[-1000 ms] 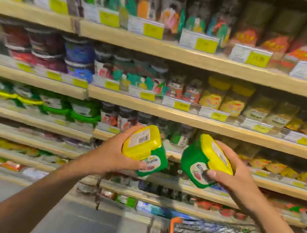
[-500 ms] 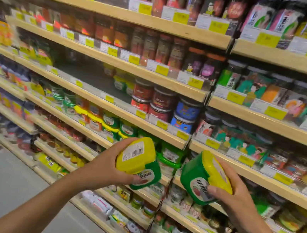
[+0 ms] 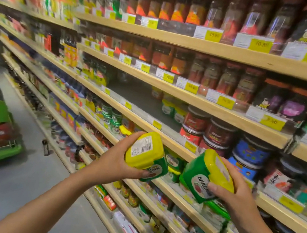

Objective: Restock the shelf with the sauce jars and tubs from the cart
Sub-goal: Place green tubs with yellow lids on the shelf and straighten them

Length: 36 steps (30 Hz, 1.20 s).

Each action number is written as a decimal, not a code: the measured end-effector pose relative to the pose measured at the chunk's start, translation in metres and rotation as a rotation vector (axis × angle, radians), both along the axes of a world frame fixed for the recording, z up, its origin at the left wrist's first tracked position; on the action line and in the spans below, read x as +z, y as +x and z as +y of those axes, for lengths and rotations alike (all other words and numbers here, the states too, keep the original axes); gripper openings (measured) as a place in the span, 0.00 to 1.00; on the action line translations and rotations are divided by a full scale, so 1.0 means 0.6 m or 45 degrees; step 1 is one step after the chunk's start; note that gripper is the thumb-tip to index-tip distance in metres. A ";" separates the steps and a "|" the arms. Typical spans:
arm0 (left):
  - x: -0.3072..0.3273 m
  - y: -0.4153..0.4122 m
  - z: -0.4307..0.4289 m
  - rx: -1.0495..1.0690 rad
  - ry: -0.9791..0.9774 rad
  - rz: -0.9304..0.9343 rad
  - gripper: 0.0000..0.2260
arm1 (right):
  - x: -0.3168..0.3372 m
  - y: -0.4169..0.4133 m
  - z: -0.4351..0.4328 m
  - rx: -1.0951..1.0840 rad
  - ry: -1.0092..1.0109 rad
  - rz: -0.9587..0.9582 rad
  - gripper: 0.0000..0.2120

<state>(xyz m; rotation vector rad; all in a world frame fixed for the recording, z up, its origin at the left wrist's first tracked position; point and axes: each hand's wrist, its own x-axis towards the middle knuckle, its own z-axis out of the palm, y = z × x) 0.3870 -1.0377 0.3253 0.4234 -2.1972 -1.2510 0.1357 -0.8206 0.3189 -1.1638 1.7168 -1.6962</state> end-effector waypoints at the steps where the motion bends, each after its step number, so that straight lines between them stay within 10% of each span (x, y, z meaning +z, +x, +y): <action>1: 0.001 -0.009 -0.023 0.006 -0.011 0.013 0.39 | -0.001 -0.008 -0.026 0.015 -0.013 0.008 0.46; 26: -0.011 -0.183 -0.450 -0.313 0.071 -0.143 0.40 | 0.006 -0.077 -0.430 -0.145 -0.149 0.068 0.30; 36: -0.007 -0.181 -0.628 -0.579 -0.071 -0.283 0.40 | 0.008 -0.005 -0.548 -0.219 0.086 0.258 0.39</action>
